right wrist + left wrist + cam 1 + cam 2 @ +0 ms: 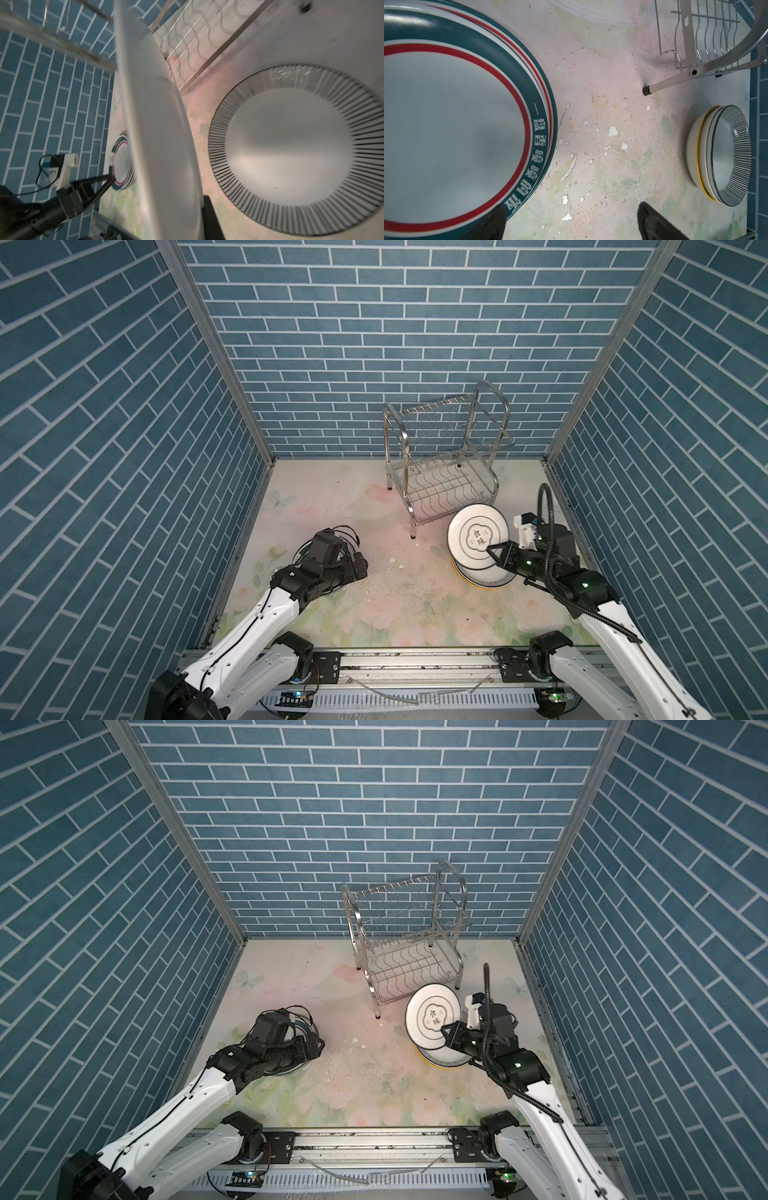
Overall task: Unload the plates from the dish rack
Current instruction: Place the plate among the plates.
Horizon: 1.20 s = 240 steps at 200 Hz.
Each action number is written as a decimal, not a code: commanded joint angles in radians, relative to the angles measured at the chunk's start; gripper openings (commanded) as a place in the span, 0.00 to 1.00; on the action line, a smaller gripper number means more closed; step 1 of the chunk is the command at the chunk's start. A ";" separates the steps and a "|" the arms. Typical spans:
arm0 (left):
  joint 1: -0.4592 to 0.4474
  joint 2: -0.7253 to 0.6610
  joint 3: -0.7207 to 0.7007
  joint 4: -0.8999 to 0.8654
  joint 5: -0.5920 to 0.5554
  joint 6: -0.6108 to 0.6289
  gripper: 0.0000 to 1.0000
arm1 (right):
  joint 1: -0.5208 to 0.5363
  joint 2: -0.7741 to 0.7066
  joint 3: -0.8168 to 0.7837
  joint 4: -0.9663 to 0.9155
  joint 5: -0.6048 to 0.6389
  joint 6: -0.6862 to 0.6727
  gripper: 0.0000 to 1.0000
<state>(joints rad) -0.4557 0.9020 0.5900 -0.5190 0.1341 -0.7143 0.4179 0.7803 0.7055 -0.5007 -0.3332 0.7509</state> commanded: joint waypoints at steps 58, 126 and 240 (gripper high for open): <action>0.045 -0.063 -0.101 0.201 0.173 -0.056 0.99 | 0.323 0.404 0.072 0.610 -0.032 0.216 0.00; 0.192 -0.121 -0.217 0.380 0.358 -0.123 0.92 | 0.452 0.697 0.127 0.969 -0.053 0.378 0.00; 0.347 -0.164 -0.300 0.601 0.466 -0.202 0.54 | 0.537 0.919 0.192 1.243 -0.104 0.548 0.00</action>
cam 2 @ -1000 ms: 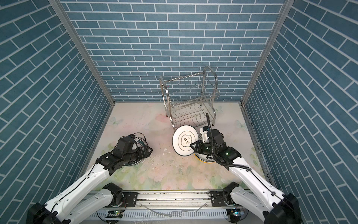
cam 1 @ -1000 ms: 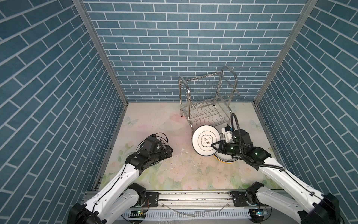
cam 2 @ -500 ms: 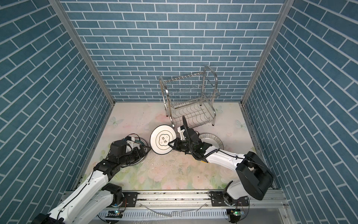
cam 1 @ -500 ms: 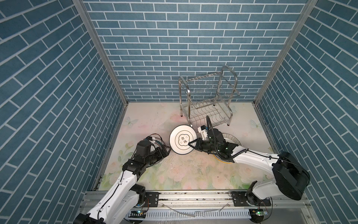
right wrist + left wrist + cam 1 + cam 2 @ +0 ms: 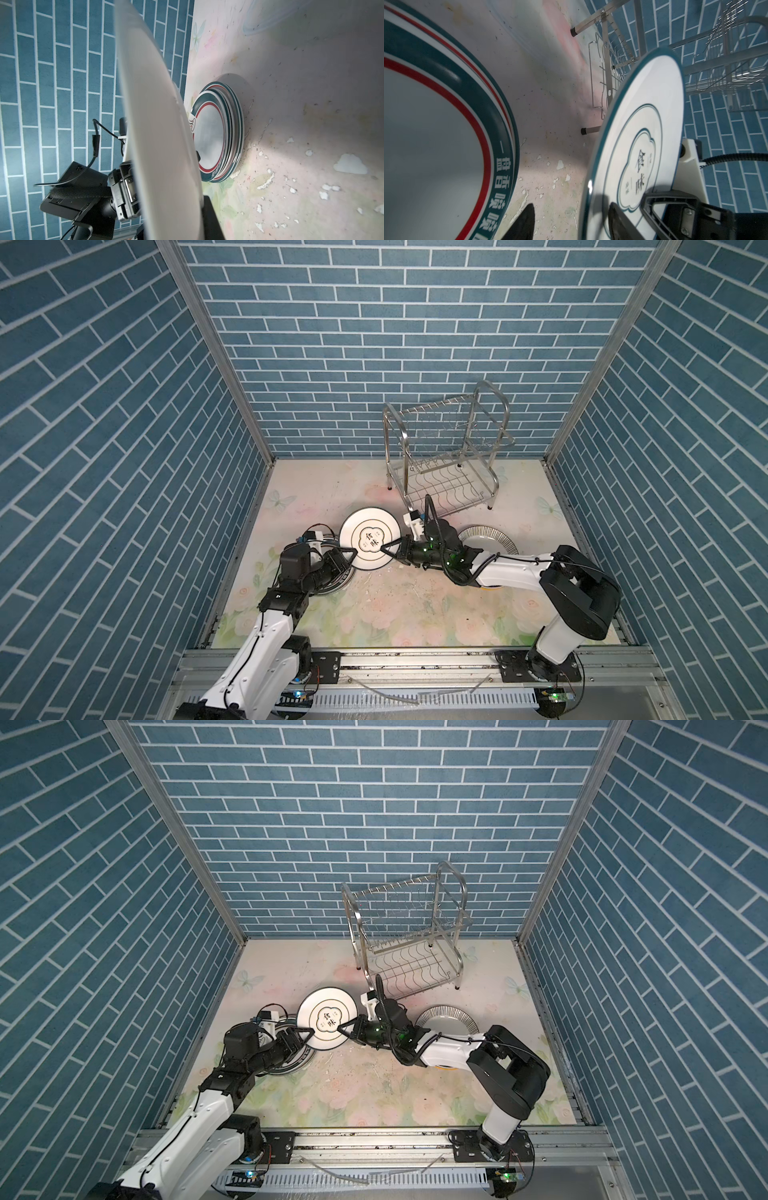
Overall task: Unload the plates from the dish rack
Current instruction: Place the plate among the plates.
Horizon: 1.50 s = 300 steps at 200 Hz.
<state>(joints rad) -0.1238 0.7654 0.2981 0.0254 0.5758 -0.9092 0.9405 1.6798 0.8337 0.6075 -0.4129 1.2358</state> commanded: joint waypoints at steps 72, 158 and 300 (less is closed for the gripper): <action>0.046 -0.042 -0.021 0.021 0.041 -0.001 0.19 | 0.039 0.085 0.110 0.138 -0.027 0.067 0.09; 0.110 -0.069 -0.005 -0.122 0.033 0.047 0.00 | 0.038 0.070 0.145 0.004 -0.006 -0.024 0.54; 0.519 -0.134 0.055 -0.403 0.003 0.174 0.00 | -0.038 -0.454 -0.077 -0.709 0.364 -0.285 0.66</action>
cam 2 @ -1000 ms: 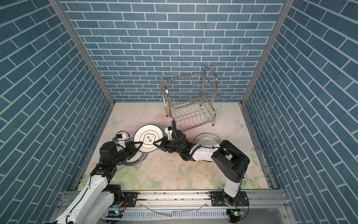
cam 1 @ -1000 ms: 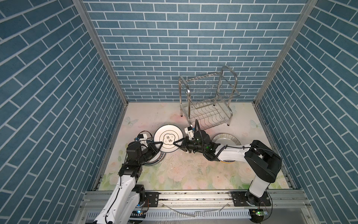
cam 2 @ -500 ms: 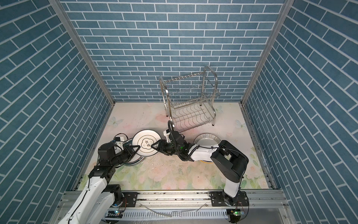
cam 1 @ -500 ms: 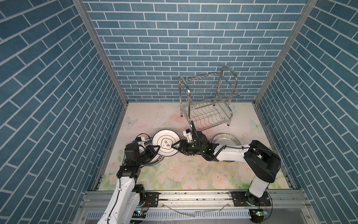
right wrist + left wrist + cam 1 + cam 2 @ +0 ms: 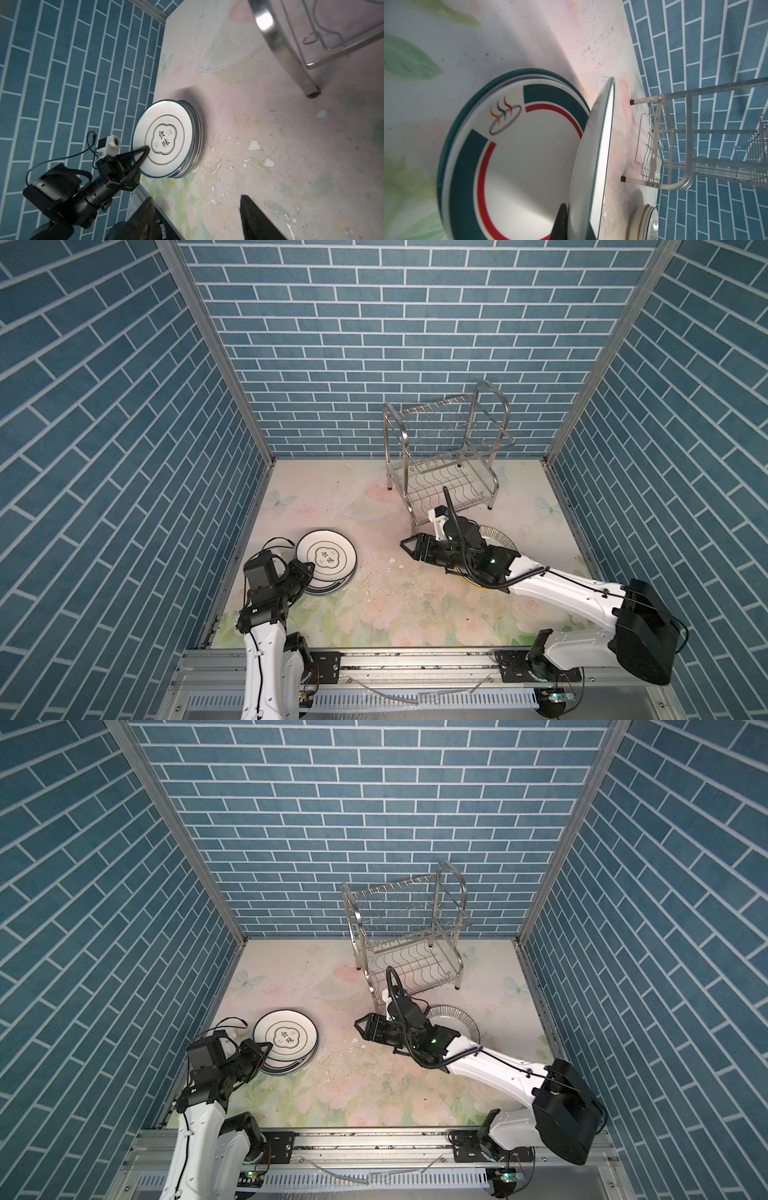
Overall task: Unload the plates from the dish rack
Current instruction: Place the plate among the plates.
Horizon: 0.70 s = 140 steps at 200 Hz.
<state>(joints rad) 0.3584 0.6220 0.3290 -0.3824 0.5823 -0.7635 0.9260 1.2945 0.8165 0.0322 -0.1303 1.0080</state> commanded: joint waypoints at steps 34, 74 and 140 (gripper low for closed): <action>0.046 0.065 0.022 0.013 -0.017 0.037 0.02 | -0.060 -0.172 -0.100 -0.204 0.105 -0.076 0.67; 0.047 0.069 0.018 -0.001 -0.038 0.041 0.12 | -0.119 -0.252 -0.129 -0.264 0.105 -0.088 0.68; 0.047 0.078 0.027 -0.046 -0.077 0.044 0.36 | -0.173 -0.318 -0.138 -0.347 0.127 -0.116 0.69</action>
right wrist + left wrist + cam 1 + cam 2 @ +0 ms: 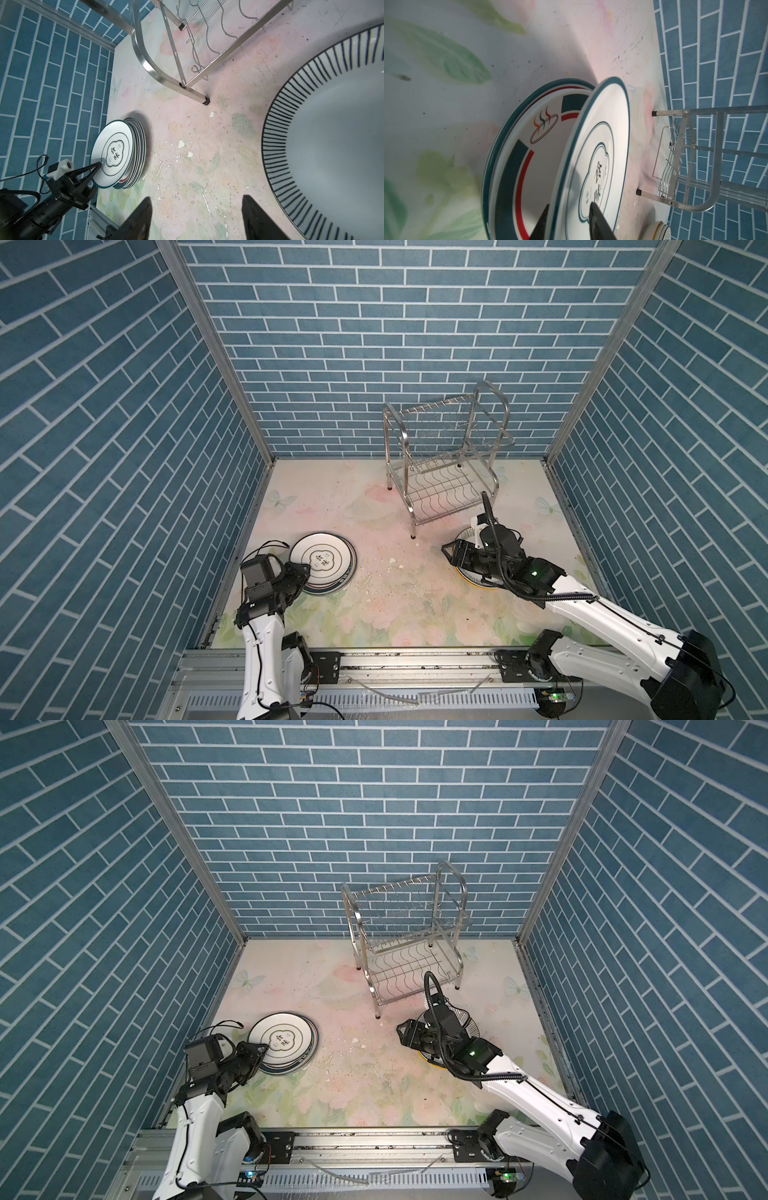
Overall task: Unload the plates from the dish rack
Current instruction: Place the plate among the plates.
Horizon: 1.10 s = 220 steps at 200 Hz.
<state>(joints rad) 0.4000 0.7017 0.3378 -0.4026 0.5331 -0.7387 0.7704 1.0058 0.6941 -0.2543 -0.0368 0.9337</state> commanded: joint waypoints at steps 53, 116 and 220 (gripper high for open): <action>0.005 0.002 0.033 -0.081 -0.063 0.014 0.65 | -0.087 -0.071 0.002 -0.154 0.083 -0.086 0.73; 0.005 -0.039 0.068 -0.146 -0.110 0.015 0.69 | -0.214 -0.053 -0.014 -0.142 0.008 -0.136 0.74; 0.004 -0.012 0.175 -0.250 -0.200 0.039 0.99 | -0.489 -0.033 0.015 -0.216 0.026 -0.244 0.75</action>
<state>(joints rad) 0.4007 0.7033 0.4362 -0.5934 0.3859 -0.7284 0.3439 0.9596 0.6945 -0.4232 -0.0338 0.7479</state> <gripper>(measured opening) 0.994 0.745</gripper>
